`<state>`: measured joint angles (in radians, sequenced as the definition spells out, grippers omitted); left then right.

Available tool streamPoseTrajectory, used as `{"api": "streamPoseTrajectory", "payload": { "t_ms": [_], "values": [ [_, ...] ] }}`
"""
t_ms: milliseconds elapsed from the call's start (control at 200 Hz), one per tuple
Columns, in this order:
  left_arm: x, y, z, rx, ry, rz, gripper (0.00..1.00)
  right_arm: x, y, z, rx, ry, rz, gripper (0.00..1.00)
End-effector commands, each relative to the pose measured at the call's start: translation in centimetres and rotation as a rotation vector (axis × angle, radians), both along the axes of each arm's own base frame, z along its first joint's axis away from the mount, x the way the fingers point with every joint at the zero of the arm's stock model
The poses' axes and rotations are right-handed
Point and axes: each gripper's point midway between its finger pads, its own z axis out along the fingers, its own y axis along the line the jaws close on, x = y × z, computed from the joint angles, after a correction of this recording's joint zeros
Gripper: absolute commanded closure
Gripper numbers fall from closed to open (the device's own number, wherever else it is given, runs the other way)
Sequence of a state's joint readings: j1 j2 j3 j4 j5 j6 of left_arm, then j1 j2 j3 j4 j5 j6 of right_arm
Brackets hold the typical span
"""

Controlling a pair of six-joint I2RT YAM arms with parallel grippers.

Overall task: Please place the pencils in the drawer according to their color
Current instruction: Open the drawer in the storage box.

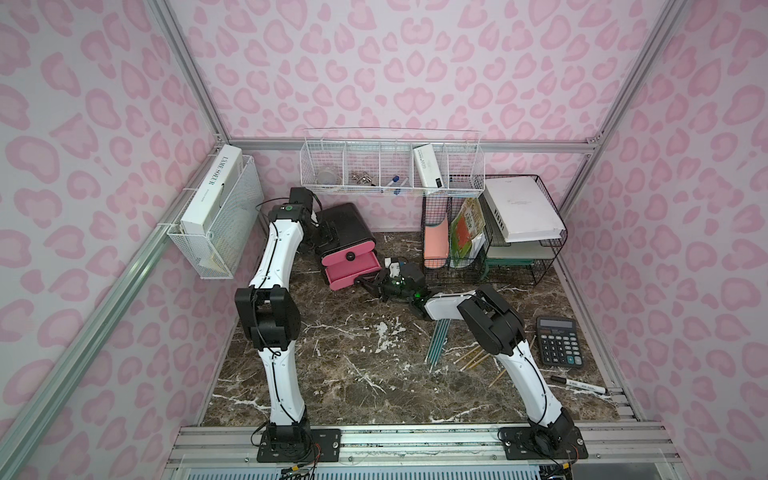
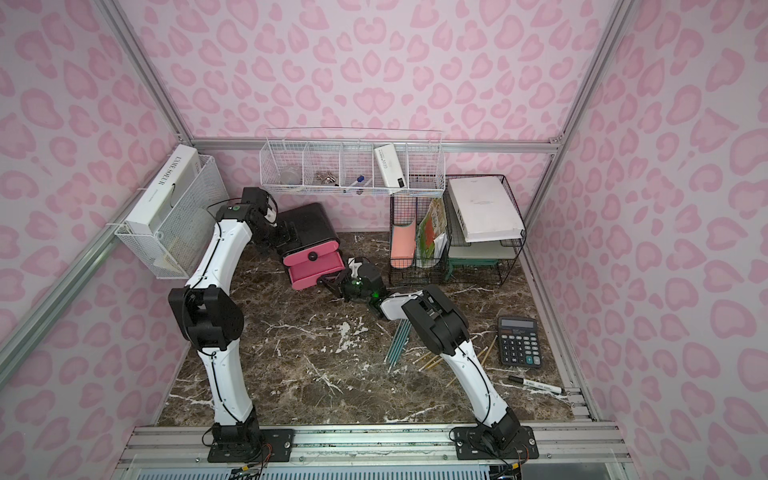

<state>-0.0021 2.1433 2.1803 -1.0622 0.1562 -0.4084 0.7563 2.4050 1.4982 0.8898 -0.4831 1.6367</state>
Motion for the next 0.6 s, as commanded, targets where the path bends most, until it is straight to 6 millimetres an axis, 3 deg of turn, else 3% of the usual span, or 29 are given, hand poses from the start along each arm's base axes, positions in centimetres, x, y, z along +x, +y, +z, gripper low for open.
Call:
{"api": "streamPoseTrajectory", "payload": {
  "t_ms": [0,185,205,325,490,510,595],
  "values": [
    [-3.1,0.1,-3.1,0.026,0.172,-0.029,0.15,-0.8,-0.6,1.6,0.042,-0.046,0.008,0.75],
    [-3.2,0.1,-3.0,0.030,0.171,-0.030,0.15,-1.8,-1.4,1.9,0.050,-0.049,0.012,0.75],
    [-3.2,0.1,-3.0,0.033,0.172,-0.031,0.15,-2.2,-1.8,0.7,0.031,-0.028,0.011,0.75],
    [-3.2,0.2,-3.0,0.033,0.170,-0.030,0.15,-2.7,-2.3,0.7,0.033,-0.023,0.011,0.71],
    [-2.9,0.2,-2.7,0.034,0.157,-0.030,0.15,-3.4,-3.0,0.1,0.024,-0.014,0.016,0.26],
    [-2.9,0.2,-2.6,0.034,0.155,-0.030,0.15,-3.5,-3.1,1.4,0.038,-0.031,0.015,0.22],
    [-2.8,0.2,-2.4,0.034,0.147,-0.030,0.15,-4.0,-3.9,1.9,0.041,-0.034,0.015,0.14]
  ]
}}
